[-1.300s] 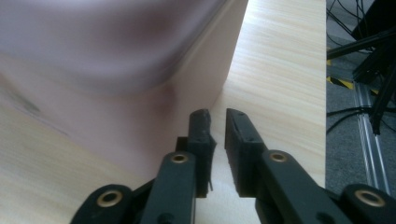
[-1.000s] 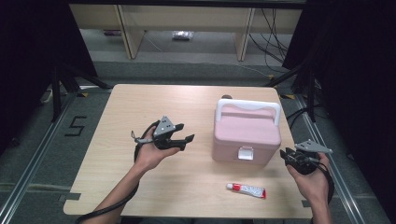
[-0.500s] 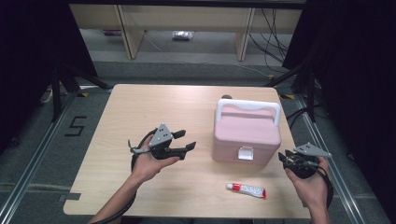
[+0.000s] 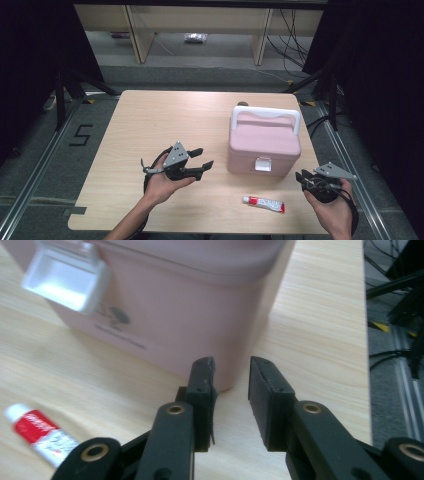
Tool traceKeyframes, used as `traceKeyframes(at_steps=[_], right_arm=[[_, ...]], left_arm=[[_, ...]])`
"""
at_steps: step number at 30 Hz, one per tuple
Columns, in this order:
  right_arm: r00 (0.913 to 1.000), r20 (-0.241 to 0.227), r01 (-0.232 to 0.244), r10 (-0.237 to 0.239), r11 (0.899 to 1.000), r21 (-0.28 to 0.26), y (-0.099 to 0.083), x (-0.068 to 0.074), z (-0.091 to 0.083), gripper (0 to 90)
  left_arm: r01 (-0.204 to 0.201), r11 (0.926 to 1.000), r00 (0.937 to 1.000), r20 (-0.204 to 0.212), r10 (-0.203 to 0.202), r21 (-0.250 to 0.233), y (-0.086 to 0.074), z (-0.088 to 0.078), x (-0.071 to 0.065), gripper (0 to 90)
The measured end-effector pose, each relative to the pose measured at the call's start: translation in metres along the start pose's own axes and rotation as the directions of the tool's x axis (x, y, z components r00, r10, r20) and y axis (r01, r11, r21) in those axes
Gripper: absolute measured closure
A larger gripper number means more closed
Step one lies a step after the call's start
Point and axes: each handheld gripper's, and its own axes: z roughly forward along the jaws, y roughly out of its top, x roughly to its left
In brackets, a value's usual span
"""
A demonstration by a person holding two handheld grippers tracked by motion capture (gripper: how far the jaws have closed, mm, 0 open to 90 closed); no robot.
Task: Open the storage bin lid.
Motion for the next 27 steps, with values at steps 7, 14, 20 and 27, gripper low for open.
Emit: traceKeyframes(at_steps=[7, 14, 20, 27], right_arm=[[1.0000, -0.005, -0.008, 0.008, 0.998, -0.058, 0.009, 0.002, -0.005, 80.3], [0.9988, -0.016, -0.048, 0.047, 0.997, -0.059, 0.019, 0.005, -0.006, 90.0], [0.9989, -0.035, -0.034, 0.032, 0.998, -0.057, 0.023, 0.012, -0.004, 90.0], [0.9995, -0.031, -0.004, 0.002, 0.998, -0.067, 0.026, 0.010, -0.003, 90.0]], left_arm=[[-0.005, 0.9996, 0.9997, 0.025, 0.005, -0.028, -0.001, 0.004, -0.009, 49.4], [-0.018, 0.9992, 0.9954, 0.093, 0.021, -0.035, 0.007, 0.015, -0.020, 71.3], [-0.048, 0.9982, 0.9919, 0.116, 0.052, -0.037, 0.014, 0.027, -0.030, 73.9], [-0.015, 0.9959, 0.9988, 0.045, 0.019, -0.089, 0.038, 0.043, -0.023, 68.5]])
